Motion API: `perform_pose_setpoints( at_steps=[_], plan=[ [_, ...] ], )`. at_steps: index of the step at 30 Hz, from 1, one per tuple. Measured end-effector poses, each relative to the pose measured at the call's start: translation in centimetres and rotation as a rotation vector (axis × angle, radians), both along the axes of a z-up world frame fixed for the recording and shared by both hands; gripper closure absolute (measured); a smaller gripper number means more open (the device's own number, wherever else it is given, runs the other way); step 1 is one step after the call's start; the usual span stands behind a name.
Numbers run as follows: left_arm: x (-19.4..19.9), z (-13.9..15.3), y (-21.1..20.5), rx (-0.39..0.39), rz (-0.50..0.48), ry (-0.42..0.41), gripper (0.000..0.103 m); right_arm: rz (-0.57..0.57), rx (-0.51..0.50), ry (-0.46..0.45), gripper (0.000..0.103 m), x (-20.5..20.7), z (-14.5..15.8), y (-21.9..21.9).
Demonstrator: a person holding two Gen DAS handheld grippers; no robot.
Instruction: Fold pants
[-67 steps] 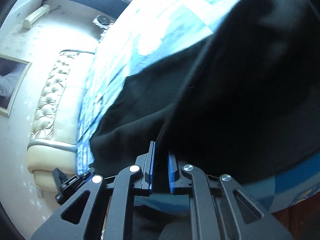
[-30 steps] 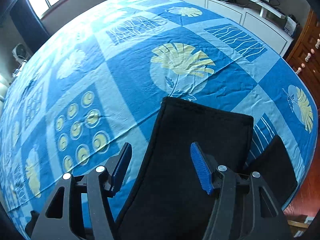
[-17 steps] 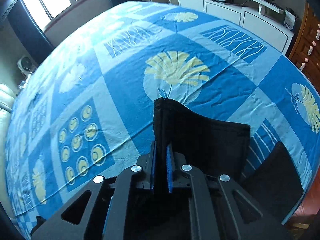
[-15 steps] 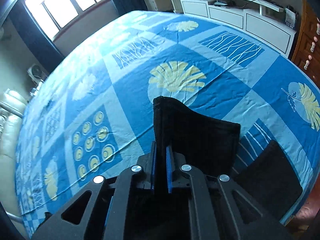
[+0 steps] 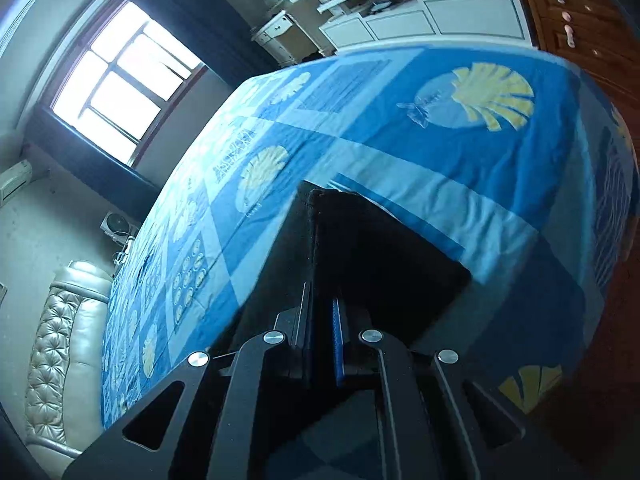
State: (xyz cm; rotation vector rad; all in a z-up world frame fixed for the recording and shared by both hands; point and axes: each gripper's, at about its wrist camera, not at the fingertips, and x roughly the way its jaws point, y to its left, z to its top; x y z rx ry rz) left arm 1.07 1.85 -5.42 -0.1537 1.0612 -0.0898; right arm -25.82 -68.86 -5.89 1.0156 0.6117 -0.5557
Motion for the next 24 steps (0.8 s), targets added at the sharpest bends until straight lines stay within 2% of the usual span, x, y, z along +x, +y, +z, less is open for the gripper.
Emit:
perform_pose_setpoints(
  at_steps=[4,8,11,13,16,19,21,22,24],
  plan=[
    [-0.1,-0.1,-0.3,0.017,0.003,-0.005,0.017,-0.009,0.051,0.002,0.095,-0.6,-3.1,-0.3],
    [-0.1,-0.1,-0.3,0.019,0.002,-0.002,0.017,-0.027,0.074,-0.025,0.094,-1.6,-3.2,-0.5],
    [-0.1,-0.2,-0.3,0.016,-0.001,-0.005,0.015,-0.04,0.022,0.027,0.093,-2.4,-2.7,-0.9],
    [-0.1,-0.3,-0.5,0.019,-0.006,-0.007,0.013,-0.021,0.016,0.016,0.092,-2.6,-2.4,-1.4],
    [0.0,-0.5,-0.8,0.031,0.0,-0.01,0.011,-0.024,0.02,-0.001,0.087,-2.8,-1.7,-1.7],
    [0.0,-0.6,-1.1,0.039,0.008,-0.011,0.01,-0.026,0.045,0.006,0.077,-2.1,-2.1,-2.4],
    [0.1,-0.6,-1.2,0.041,0.014,-0.013,0.01,-0.027,0.054,0.029,0.079,-1.6,-2.6,-2.6],
    [0.0,-0.6,-1.2,0.043,0.016,-0.013,0.01,-0.022,0.047,0.046,0.093,-1.8,-2.9,-2.9],
    [0.1,-0.6,-1.2,0.045,0.016,-0.015,0.01,-0.032,0.036,0.056,0.094,-1.9,-3.4,-2.9]
  ],
)
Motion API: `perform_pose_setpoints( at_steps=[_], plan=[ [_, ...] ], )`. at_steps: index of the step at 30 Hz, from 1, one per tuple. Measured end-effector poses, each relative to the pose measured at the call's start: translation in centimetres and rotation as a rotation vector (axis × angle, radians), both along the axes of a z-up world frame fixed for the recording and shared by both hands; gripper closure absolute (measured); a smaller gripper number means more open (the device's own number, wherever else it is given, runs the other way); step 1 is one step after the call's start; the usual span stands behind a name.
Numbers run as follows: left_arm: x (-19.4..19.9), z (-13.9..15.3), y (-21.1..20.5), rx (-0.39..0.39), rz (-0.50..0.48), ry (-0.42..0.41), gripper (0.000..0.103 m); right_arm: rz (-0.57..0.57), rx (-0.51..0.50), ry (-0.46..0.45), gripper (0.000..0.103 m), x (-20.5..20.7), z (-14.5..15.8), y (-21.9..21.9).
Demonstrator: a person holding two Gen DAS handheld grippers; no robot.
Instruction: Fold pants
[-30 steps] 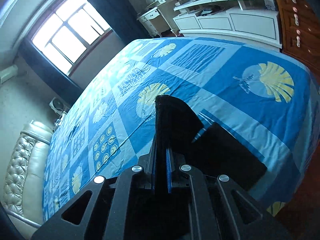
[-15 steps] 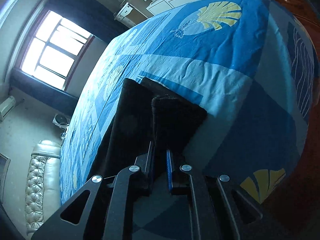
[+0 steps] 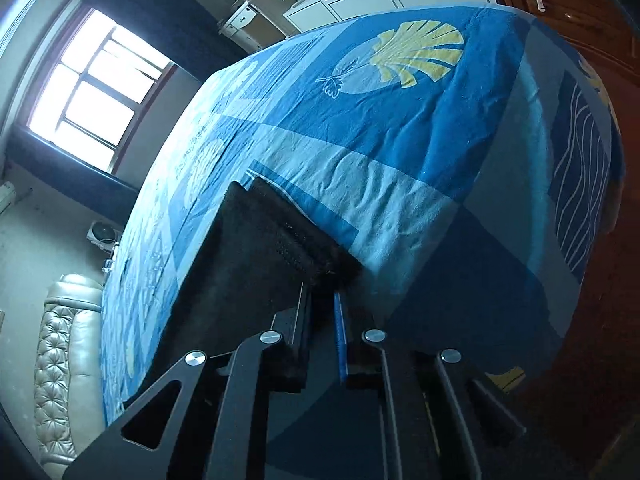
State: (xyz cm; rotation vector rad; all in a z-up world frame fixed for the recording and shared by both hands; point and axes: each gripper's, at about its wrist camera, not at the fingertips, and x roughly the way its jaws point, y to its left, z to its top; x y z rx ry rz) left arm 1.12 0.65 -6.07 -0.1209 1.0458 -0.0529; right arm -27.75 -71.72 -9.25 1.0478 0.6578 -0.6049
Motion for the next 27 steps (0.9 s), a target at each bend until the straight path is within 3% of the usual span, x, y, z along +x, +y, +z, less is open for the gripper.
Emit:
perform_pose_setpoints(
  at_steps=[8,12,14,16,21,27],
  plan=[
    [0.0,-0.1,-0.2,0.013,-0.01,-0.004,0.009,-0.02,0.076,-0.074,0.093,-1.9,-0.6,-0.7],
    [-0.1,0.1,-0.2,0.016,-0.024,-0.017,0.009,0.048,0.047,-0.108,0.089,-2.4,1.9,-1.7],
    [-0.3,0.4,-0.2,0.013,-0.031,-0.031,0.009,0.1,0.028,-0.099,0.061,-2.0,2.9,-2.9],
    [-0.5,0.8,-0.2,0.004,-0.035,-0.049,0.009,0.131,0.035,-0.119,0.052,-1.3,2.9,-4.4],
    [-1.1,1.8,-0.4,0.019,-0.038,-0.091,0.009,0.226,0.103,-0.103,0.052,1.4,0.9,-7.3],
    [-1.1,1.5,0.5,0.018,-0.021,-0.059,0.009,0.407,0.228,-0.121,0.05,4.8,-1.0,-6.1]
  ],
)
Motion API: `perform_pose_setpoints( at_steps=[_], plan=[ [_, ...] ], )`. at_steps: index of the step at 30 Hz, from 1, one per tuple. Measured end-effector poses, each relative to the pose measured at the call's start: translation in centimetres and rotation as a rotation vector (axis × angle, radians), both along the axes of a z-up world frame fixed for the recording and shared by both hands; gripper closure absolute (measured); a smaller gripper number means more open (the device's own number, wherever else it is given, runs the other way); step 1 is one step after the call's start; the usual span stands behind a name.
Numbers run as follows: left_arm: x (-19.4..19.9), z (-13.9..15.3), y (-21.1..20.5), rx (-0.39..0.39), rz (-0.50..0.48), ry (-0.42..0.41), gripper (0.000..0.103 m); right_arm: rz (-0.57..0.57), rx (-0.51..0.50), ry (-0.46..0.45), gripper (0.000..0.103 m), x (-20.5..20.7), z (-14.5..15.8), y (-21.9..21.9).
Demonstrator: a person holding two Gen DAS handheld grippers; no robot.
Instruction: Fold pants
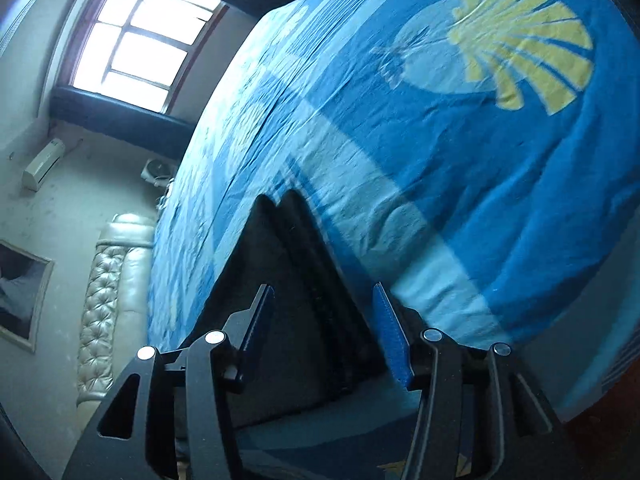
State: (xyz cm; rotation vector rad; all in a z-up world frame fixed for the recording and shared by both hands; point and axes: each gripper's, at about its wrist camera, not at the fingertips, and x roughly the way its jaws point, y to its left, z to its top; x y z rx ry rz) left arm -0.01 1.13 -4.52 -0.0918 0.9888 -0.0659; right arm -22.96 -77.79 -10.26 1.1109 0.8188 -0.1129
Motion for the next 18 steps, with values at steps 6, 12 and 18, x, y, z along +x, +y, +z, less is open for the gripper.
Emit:
perform_pose_setpoints(
  at_steps=[6,12,18],
  plan=[
    [0.0,-0.7,0.7,-0.01,0.018,0.026,0.009,0.067,-0.105,0.099,0.078,2.1,0.7,2.7],
    [-0.5,-0.6,0.6,-0.008,-0.009,0.027,0.009,0.023,-0.063,-0.036,0.081,2.8,5.3,4.6],
    [-1.3,0.0,1.1,-0.036,-0.02,0.027,0.009,0.064,-0.059,-0.184,0.081,4.5,12.2,8.0]
  ],
)
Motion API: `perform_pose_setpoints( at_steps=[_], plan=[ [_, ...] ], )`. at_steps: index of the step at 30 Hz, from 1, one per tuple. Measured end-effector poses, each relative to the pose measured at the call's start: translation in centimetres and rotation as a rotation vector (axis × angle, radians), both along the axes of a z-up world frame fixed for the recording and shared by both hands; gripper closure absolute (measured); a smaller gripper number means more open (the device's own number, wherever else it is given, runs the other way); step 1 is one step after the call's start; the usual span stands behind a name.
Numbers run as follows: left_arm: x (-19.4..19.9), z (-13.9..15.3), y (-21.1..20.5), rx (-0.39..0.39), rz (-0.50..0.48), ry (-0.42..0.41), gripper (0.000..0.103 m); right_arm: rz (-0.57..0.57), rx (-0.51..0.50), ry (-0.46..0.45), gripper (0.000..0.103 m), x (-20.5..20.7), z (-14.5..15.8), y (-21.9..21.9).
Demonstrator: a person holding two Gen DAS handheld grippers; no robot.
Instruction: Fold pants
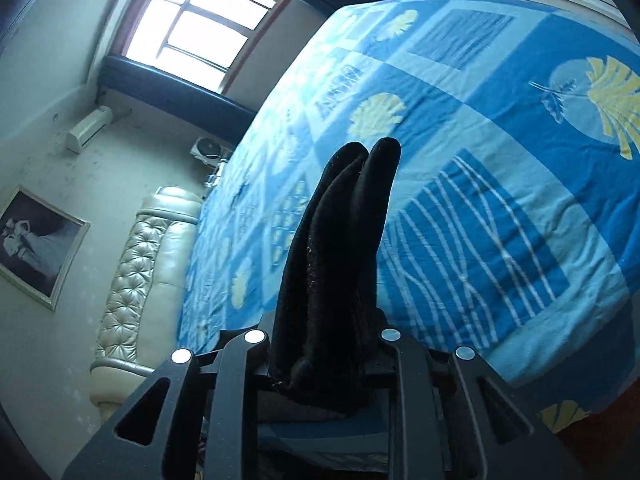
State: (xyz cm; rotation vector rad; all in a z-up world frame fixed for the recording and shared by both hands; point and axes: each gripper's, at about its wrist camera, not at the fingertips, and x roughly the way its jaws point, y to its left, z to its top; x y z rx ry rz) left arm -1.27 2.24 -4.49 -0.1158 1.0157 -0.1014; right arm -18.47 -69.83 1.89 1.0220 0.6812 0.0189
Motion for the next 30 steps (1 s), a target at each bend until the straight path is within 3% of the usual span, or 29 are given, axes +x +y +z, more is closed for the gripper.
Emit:
perform_pose_setpoints(
  at_steps=[8,13,21,30],
  plan=[
    [-1.6,1.5,0.4,0.01,-0.023,-0.024,0.009,0.125,-0.1,-0.102,0.081,2.8,8.1,6.4],
    [-2.4,1.9,0.9,0.007,-0.022,-0.023,0.009,0.218,-0.183,-0.128,0.081,5.0,10.7,12.1],
    [-2.9,1.5,1.0,0.017,0.0,-0.011,0.009,0.336,-0.271,-0.085,0.081,9.4,8.2,20.4],
    [-3.4,1.4,-0.1,0.03,-0.028,-0.013,0.009,0.435,-0.413,0.089,0.081,13.1,0.6,30.0]
  ],
)
